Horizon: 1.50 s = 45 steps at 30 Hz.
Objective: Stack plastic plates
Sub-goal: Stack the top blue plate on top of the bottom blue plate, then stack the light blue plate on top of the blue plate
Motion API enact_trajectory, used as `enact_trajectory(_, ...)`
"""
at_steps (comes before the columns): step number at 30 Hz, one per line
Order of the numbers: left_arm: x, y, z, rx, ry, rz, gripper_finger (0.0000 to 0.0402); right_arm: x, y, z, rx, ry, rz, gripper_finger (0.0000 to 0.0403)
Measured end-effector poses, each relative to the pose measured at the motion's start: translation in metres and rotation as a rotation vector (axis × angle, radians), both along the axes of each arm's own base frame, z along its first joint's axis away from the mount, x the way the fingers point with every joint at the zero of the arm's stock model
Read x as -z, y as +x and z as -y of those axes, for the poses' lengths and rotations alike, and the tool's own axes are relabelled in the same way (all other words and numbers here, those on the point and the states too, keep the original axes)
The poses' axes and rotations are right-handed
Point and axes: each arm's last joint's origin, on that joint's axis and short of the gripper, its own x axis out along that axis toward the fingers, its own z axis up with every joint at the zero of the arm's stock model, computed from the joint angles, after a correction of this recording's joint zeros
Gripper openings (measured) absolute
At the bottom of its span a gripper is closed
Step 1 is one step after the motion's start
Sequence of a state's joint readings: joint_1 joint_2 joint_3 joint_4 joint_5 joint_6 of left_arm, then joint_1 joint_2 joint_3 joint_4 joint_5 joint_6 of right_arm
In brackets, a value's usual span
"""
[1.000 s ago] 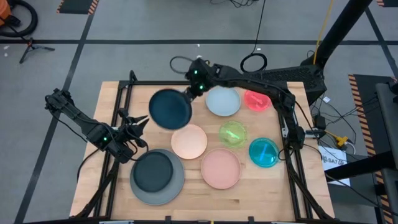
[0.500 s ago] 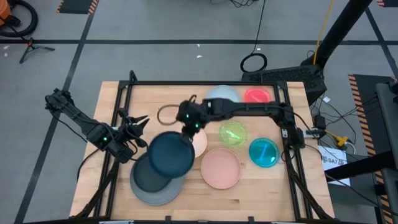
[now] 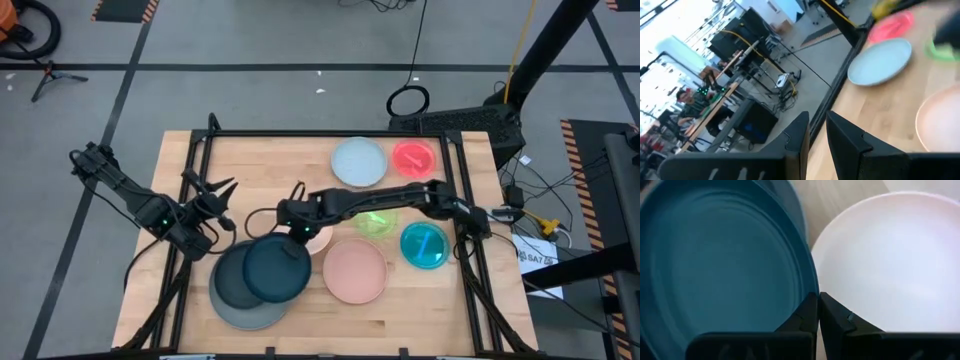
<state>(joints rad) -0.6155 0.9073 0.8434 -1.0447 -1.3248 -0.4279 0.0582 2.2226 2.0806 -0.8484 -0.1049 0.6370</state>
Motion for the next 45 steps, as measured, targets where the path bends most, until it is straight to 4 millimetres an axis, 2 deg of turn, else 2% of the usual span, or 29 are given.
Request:
enact_trajectory(3, -0.005, 0.0, 0.0, -0.004, -0.016, 0.027, 0.0074, 0.019, 0.011, 0.005, 0.03, 0.029, 0.011, 0.0001)
enact_trajectory(7, -0.005, 0.0, 0.0, -0.004, -0.013, 0.022, 0.0074, 0.032, 0.023, 0.008, 0.043, 0.077, 0.05, 0.0001)
enact_trajectory(13, -0.005, 0.0, 0.0, -0.002, -0.008, 0.014, 0.0074, 0.036, 0.029, 0.009, 0.051, 0.081, 0.094, 0.0008)
enact_trajectory(22, -0.005, 0.0, 0.0, 0.002, -0.004, 0.005, 0.0074, 0.043, 0.035, 0.009, 0.067, 0.097, 0.118, 0.0069)
enact_trajectory(29, -0.004, 0.0, 0.0, 0.008, -0.013, -0.003, 0.0074, 0.039, 0.032, 0.009, 0.055, 0.095, 0.109, 0.009)
enact_trajectory(33, -0.004, 0.0, 0.0, 0.009, -0.016, -0.002, 0.0074, 0.019, 0.022, 0.01, 0.007, 0.067, 0.112, 0.009)
enact_trajectory(38, -0.004, 0.0, 0.0, 0.01, -0.019, -0.002, 0.0074, -0.004, -0.002, 0.016, 0.02, -0.016, -0.004, 0.009)
enact_trajectory(41, -0.004, 0.0, 0.0, 0.01, -0.019, -0.002, 0.0074, -0.003, -0.017, 0.023, 0.062, -0.083, -0.151, 0.0091)
enact_trajectory(45, -0.004, 0.0, 0.0, 0.009, -0.021, 0.0, 0.0074, 0.008, -0.035, 0.033, 0.132, -0.173, -0.376, 0.0091)
